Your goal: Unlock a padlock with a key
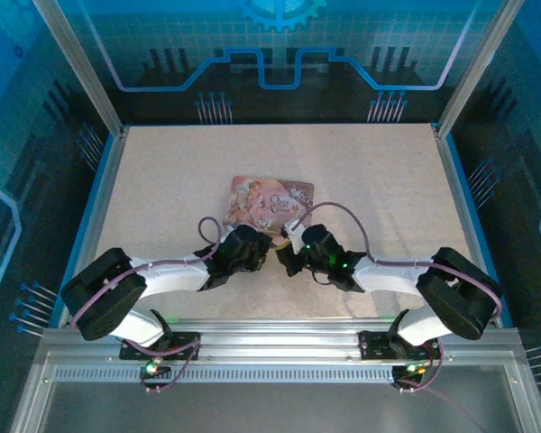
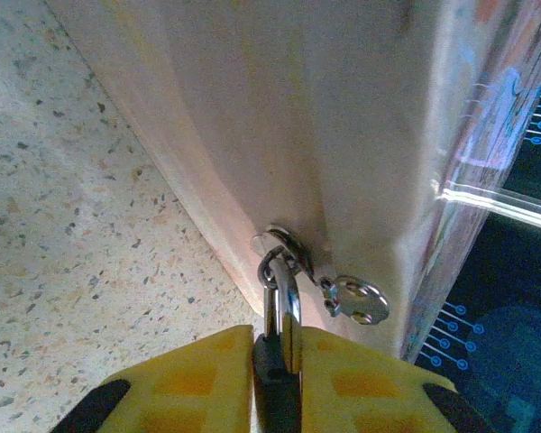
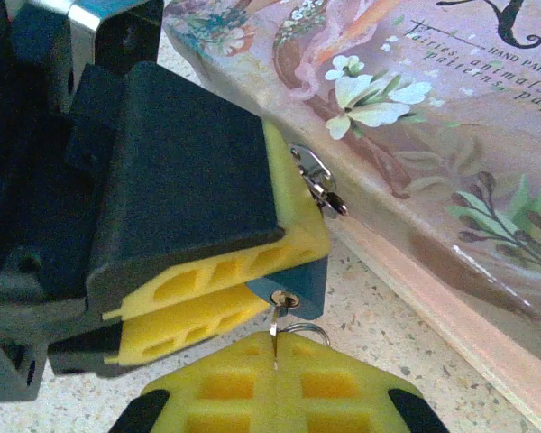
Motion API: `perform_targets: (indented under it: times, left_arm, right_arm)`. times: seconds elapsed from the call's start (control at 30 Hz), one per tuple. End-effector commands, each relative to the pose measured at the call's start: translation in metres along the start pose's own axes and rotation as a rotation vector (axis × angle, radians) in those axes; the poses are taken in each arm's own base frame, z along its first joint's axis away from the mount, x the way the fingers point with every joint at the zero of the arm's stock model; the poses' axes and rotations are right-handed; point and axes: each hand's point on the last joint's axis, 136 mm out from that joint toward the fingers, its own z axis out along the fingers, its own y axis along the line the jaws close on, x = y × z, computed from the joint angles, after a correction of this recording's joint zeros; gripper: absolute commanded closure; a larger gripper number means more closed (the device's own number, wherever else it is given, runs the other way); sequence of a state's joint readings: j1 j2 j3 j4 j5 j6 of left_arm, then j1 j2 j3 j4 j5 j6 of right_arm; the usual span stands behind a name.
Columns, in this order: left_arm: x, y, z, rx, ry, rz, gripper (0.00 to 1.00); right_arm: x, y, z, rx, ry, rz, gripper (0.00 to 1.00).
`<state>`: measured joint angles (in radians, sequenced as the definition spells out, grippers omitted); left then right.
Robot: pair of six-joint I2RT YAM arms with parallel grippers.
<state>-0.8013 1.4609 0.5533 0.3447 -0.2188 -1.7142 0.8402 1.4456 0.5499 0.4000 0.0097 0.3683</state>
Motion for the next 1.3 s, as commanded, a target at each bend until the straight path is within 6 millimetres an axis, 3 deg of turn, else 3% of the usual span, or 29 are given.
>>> perform_targets:
  times: [0.0,0.27,0.47,0.9,1.0,1.27]
  left_arm:
    - [0.006,0.005,0.0,-0.03,0.024,0.046,0.67]
    - [-0.008,0.01,-0.021,-0.073,-0.039,0.115,0.46]
    - [-0.023,0.005,-0.042,-0.087,-0.103,0.19,0.36]
    - [-0.045,-0.009,-0.06,-0.072,-0.149,0.308,0.28]
    - [-0.061,-0.017,-0.065,-0.07,-0.16,0.354,0.24]
    - [-0.095,-0.051,-0.09,-0.048,-0.148,0.608,0.14]
  right_arm:
    - [-0.015,-0.002,-0.001,-0.018,-0.018,0.105,1.0]
    - [-0.002,-0.013,-0.003,-0.069,0.016,0.301,1.0]
    - [0.007,-0.018,-0.004,-0.081,0.014,0.418,1.0]
    - [0.035,-0.028,0.006,-0.076,0.021,0.615,1.0]
    - [0.035,-0.03,0.005,-0.075,-0.008,0.625,1.0]
    - [0.031,-0.029,0.007,-0.079,-0.027,0.591,0.75]
